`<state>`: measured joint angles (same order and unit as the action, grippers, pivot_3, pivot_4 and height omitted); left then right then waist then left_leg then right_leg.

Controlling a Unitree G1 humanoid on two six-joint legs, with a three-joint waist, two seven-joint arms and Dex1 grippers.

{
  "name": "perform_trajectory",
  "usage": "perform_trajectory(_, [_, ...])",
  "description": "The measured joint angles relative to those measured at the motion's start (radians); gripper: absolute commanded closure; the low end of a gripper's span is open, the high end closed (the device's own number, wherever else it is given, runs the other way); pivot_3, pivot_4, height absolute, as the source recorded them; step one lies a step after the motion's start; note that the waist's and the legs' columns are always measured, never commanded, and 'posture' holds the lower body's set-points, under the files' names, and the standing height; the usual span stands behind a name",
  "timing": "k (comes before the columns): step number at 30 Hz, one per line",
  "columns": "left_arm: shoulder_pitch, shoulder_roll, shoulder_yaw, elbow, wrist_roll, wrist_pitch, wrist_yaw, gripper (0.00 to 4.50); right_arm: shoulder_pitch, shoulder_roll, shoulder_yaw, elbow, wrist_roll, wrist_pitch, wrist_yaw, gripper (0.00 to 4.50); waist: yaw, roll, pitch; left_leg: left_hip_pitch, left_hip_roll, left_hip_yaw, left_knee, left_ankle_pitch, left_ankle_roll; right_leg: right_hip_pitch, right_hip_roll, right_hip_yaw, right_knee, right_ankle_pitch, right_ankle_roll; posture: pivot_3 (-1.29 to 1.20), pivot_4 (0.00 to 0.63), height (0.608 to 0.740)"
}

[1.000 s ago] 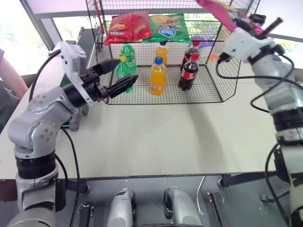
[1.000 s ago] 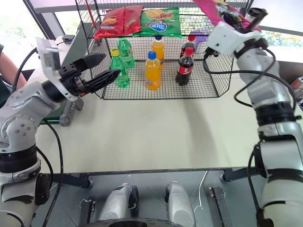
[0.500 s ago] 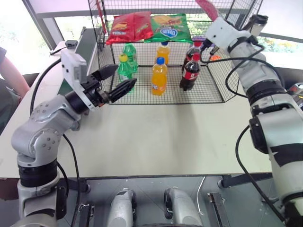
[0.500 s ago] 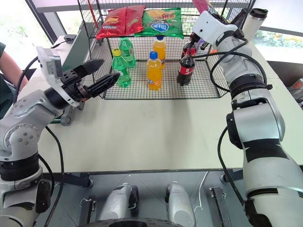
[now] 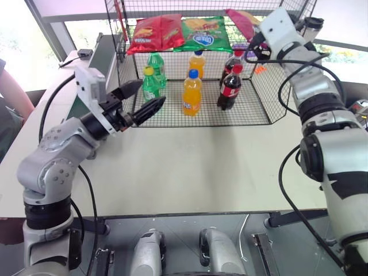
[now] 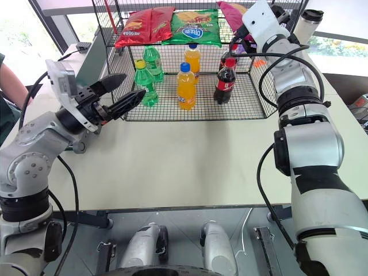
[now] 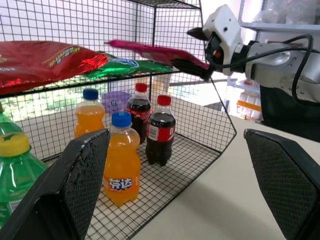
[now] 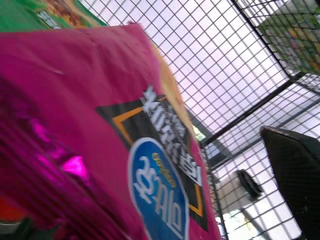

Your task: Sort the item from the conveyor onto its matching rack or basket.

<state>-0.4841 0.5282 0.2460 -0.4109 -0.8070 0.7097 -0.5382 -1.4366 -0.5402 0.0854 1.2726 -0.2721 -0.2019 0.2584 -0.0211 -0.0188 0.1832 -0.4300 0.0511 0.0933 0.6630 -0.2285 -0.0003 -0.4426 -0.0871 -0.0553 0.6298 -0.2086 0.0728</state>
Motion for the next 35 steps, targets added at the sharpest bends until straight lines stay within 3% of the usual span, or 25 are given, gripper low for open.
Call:
perform_trajectory(10, [0.002,-0.009,-0.01,0.011,0.011,-0.006,0.0,0.0,0.005,-0.001,-0.03,-0.024,0.061,-0.016,0.247,0.11,0.0,0.0,0.0,0.0,0.0,0.0,0.0,0.0,0.0,0.0,0.0,0.0,0.0,0.0,0.0,0.0,0.15,0.74])
perform_trajectory(21, [0.032,-0.01,-0.027,0.016,0.024,-0.025,0.016,0.0,0.149,-0.045,0.005,-0.2,0.051,-0.139,0.312,0.11,0.005,0.0,0.0,0.0,0.0,0.0,0.0,0.0,0.0,0.0,0.0,0.0,0.0,0.0,0.0,0.0,0.15,0.74])
perform_trajectory(25, [0.068,-0.007,-0.02,0.016,0.036,-0.03,0.034,0.0,0.403,-0.13,-0.089,-0.585,0.187,-0.091,0.4,0.11,0.012,0.0,0.0,0.0,0.0,-0.001,-0.001,0.0,0.0,0.001,-0.001,-0.001,-0.001,-0.001,0.002,0.0,0.15,0.74])
perform_trajectory(30, [0.148,0.027,-0.022,-0.002,0.059,-0.03,0.038,0.0,0.78,-0.18,-0.294,-1.186,0.484,0.288,0.441,0.11,0.007,0.002,0.001,0.001,0.001,-0.002,-0.002,0.0,0.0,0.001,-0.001,-0.002,0.0,-0.001,0.002,0.0,0.15,0.74])
perform_trajectory(35, [0.239,0.019,-0.018,-0.073,0.066,-0.012,0.096,0.0,1.094,-0.125,-0.46,-1.63,0.798,0.659,0.341,0.11,0.008,0.001,0.001,0.005,0.002,-0.007,-0.002,-0.001,-0.001,0.005,0.0,-0.002,-0.001,-0.003,-0.002,0.0,0.15,0.74])
